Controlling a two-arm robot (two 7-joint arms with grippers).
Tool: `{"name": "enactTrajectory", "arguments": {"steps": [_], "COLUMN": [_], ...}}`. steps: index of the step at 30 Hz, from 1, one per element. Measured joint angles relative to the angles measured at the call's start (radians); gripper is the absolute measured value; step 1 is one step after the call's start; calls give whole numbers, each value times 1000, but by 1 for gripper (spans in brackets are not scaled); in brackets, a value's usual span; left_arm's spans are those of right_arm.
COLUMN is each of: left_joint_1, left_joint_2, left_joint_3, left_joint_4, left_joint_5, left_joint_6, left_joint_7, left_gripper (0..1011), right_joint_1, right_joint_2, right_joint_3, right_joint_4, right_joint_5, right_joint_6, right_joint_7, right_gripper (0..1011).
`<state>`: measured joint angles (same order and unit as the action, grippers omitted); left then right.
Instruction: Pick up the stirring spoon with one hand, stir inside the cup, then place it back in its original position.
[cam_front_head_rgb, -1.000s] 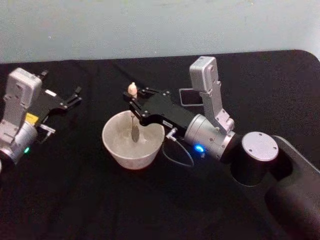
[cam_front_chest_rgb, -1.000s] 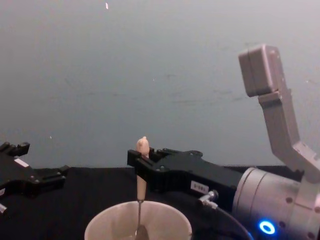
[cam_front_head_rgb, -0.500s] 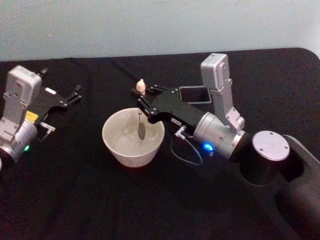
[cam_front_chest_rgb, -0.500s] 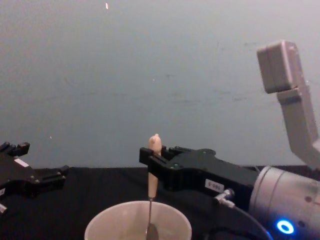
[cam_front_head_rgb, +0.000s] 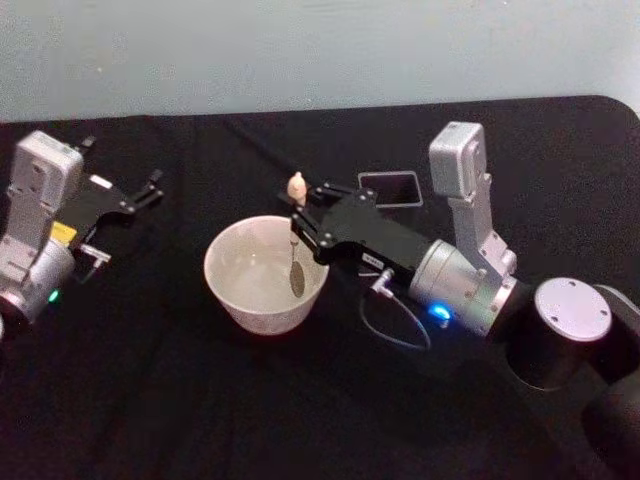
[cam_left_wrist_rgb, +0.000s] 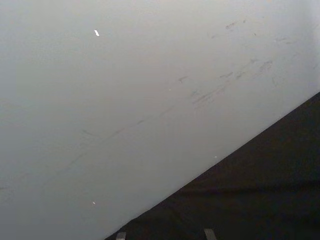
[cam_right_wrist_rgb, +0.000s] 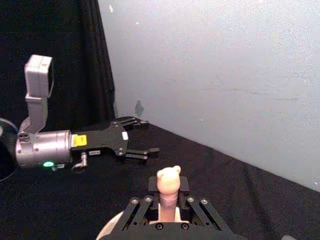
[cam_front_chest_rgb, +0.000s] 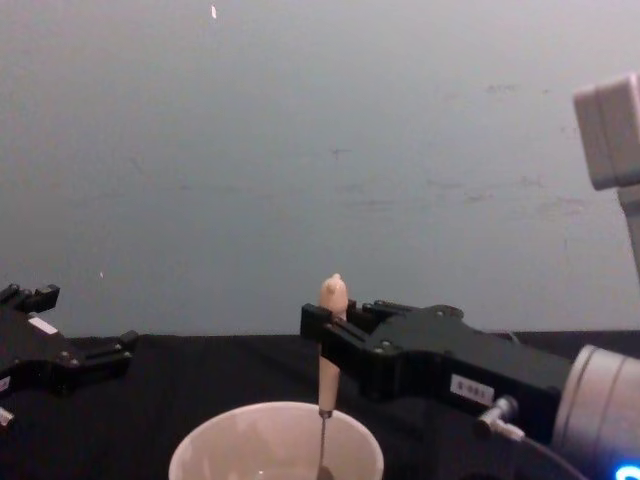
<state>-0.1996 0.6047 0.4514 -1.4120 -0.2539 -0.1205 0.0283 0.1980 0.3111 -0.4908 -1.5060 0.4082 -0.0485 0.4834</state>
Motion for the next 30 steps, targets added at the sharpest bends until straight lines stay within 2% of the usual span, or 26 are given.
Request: {"name": "enactTrajectory", "arguments": {"steps": [15, 24, 30], "left_joint_1": [0, 0, 0], "left_joint_2": [0, 0, 0], "left_joint_3": [0, 0, 0], "left_joint_4": [0, 0, 0], "left_joint_5": [0, 0, 0], "left_joint_6": [0, 0, 0], "left_joint_7": [0, 0, 0], "left_gripper": [1001, 1001, 1001], "right_joint_1": [-25, -6, 15], "right_joint_2": [20, -11, -38], "right_joint_3": [-36, -67, -75], "right_joint_4": [-42, -15, 16], "right_joint_5": [-4, -30, -43], "right_joint_6": [-17, -21, -24], "right_joint_7": [27, 21, 7], "right_gripper": [221, 221, 221]}}
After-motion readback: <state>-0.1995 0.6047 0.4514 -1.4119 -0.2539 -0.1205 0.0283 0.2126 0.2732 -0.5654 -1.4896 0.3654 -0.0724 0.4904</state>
